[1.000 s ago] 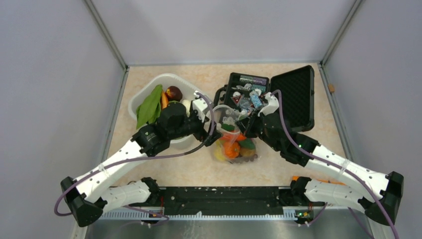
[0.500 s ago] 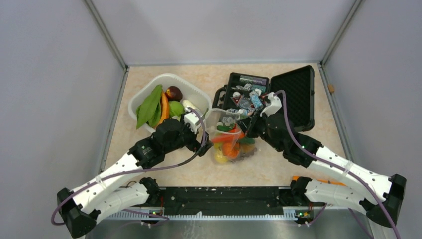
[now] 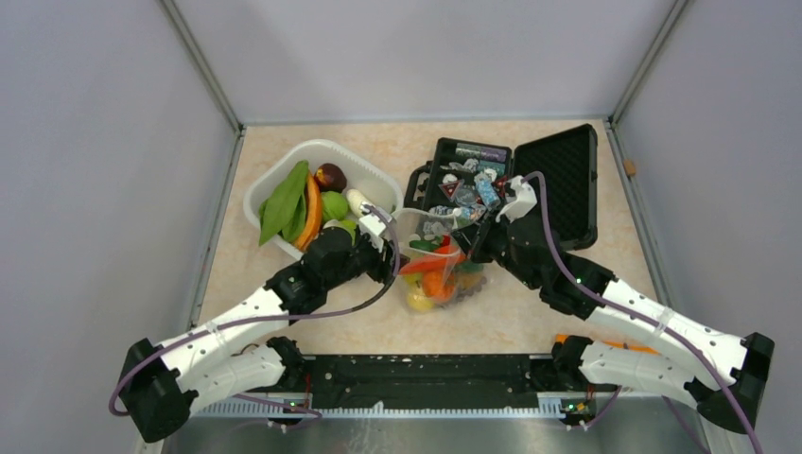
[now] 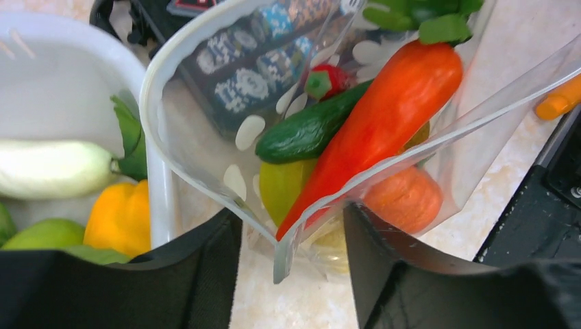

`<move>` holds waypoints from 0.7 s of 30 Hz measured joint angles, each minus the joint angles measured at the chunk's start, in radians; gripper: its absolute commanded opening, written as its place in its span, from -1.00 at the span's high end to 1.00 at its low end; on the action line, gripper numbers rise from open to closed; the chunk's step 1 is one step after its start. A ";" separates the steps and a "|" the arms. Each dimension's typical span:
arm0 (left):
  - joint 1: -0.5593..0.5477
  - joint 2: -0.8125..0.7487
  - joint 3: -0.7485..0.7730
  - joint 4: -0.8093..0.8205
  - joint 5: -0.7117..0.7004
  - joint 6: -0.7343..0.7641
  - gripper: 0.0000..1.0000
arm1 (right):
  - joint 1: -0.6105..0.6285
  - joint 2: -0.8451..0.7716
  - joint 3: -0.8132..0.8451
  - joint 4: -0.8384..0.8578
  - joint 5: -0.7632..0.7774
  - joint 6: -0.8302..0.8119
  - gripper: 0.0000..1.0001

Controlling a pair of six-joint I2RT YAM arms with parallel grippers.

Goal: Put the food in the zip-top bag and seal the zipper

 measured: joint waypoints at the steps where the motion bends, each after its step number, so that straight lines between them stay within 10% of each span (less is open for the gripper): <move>1: 0.001 0.000 -0.004 0.023 0.010 -0.001 0.05 | 0.000 0.000 0.000 0.000 0.000 0.000 1.00; 9: 0.006 0.013 -0.010 0.100 0.035 0.009 0.97 | 0.000 0.000 0.000 -0.003 0.001 0.000 0.99; 16: 0.009 0.009 -0.011 0.101 0.039 0.022 1.00 | 0.000 0.000 0.000 -0.006 0.013 -0.002 0.78; 21: 0.009 -0.054 -0.011 0.064 0.070 0.053 1.00 | -0.003 -0.002 0.014 -0.041 0.038 -0.046 0.07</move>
